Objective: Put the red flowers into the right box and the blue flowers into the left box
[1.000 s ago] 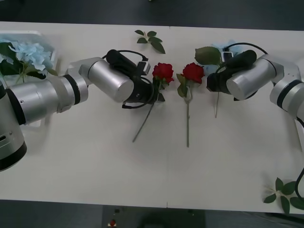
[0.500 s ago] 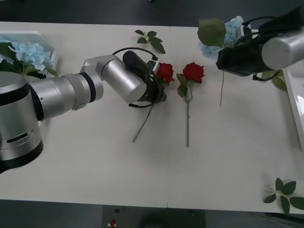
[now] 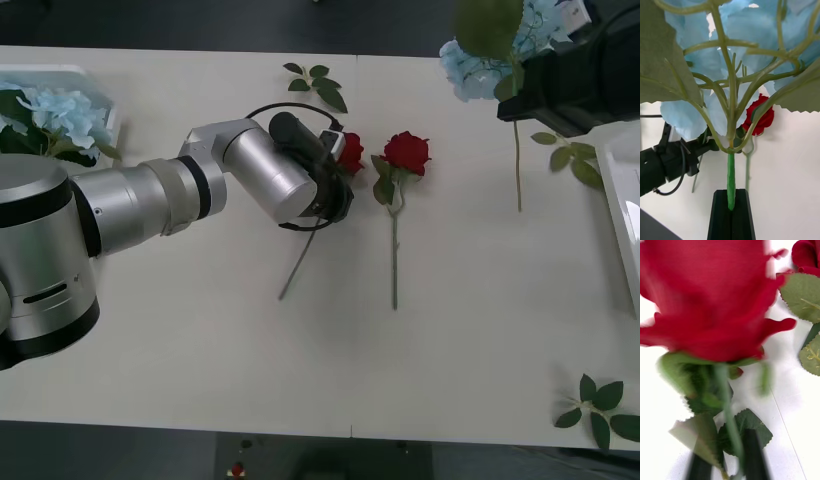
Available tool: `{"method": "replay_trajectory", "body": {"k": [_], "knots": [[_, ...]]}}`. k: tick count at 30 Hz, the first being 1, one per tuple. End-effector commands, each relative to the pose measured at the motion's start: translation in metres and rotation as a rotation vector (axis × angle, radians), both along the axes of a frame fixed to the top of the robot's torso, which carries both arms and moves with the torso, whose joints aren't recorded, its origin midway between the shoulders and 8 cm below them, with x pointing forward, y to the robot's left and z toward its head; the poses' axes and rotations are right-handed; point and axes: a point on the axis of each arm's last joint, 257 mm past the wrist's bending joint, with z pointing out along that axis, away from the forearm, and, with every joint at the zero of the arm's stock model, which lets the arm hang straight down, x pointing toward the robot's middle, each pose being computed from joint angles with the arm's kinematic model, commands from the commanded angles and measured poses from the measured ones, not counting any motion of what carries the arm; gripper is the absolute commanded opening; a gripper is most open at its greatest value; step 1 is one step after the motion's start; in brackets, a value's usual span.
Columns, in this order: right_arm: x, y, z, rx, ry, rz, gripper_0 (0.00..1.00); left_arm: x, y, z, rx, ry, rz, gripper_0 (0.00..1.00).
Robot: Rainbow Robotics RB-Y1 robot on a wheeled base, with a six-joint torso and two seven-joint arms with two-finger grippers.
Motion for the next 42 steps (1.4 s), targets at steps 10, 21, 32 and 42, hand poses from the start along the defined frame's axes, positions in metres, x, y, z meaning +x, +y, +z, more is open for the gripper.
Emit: {"method": "replay_trajectory", "body": {"k": [10, 21, 32, 42], "knots": [[-0.028, -0.113, -0.056, -0.191, 0.111, 0.001, 0.0, 0.0, -0.011, 0.008, -0.036, 0.0, 0.014, 0.0], [-0.019, -0.14, -0.142, -0.241, 0.12, -0.043, 0.0, -0.005, 0.042, 0.035, -0.004, 0.054, 0.033, 0.0], [-0.009, -0.115, -0.16, -0.205, 0.072, -0.037, 0.95, -0.034, 0.075, 0.11, -0.066, 0.168, 0.042, 0.0], [-0.016, -0.106, -0.13, -0.159, 0.067, -0.019, 0.97, -0.052, 0.126, 0.172, -0.107, 0.219, 0.052, 0.0]]}}
